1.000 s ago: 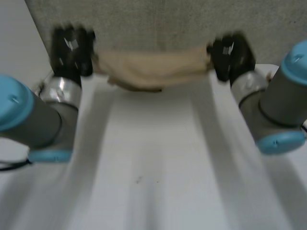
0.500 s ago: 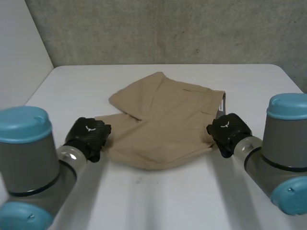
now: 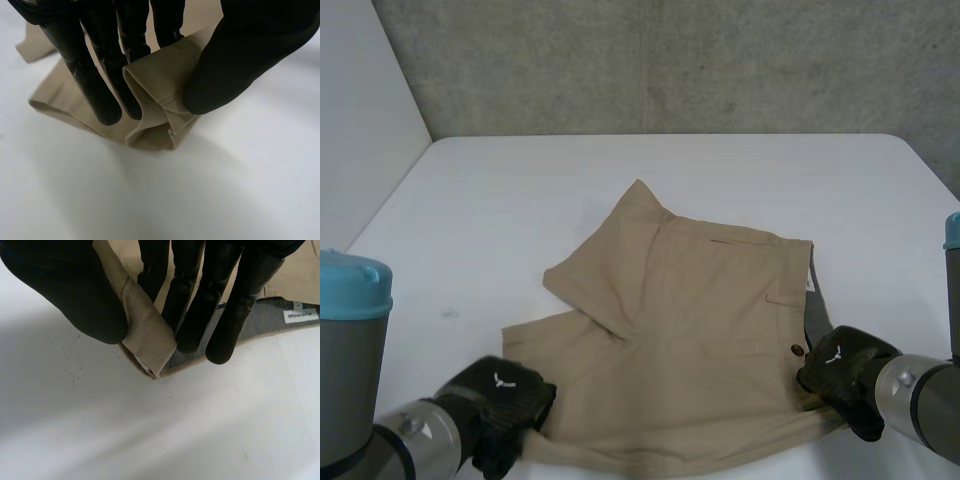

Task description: Fold the shorts.

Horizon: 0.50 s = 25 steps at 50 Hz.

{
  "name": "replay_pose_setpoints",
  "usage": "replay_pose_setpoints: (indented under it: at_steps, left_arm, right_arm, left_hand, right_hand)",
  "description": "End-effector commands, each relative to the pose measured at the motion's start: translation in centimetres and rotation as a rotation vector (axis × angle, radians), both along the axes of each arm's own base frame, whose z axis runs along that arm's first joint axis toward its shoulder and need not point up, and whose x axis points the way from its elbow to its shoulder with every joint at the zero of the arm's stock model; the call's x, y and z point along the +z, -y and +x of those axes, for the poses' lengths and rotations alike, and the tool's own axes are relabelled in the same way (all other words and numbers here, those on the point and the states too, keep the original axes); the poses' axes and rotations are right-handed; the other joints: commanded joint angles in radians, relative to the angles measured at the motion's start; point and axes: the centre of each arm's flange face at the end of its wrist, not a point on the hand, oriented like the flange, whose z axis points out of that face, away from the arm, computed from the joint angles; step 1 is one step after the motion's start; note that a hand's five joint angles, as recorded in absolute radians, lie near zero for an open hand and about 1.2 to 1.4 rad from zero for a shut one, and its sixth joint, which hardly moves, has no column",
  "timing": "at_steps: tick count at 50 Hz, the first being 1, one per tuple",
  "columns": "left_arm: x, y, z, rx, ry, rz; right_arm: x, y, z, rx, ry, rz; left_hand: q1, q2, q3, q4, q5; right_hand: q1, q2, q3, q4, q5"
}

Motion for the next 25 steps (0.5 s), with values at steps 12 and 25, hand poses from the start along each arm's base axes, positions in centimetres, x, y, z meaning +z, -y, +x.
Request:
replay_pose_setpoints:
  at_steps: [12,25]
  left_arm:
    - [1.1,7.9,-3.0,0.036,-0.174,-0.338]
    - [-0.4,17.5,-2.9,0.078,-0.267,-0.446]
  right_arm:
    - [0.2,2.1,0.3,-0.054,0.124,-0.093]
    - [-1.2,2.1,0.3,-0.056,0.109,-0.057]
  left_hand:
    - [-0.940,-1.016,-1.010,-1.016,-0.986]
    - [-0.674,-0.750,-0.744,-0.750,-0.719]
  right_hand:
    - [0.428,0.218,0.207,0.205,0.227]
    - [0.428,0.218,0.207,0.205,0.227]
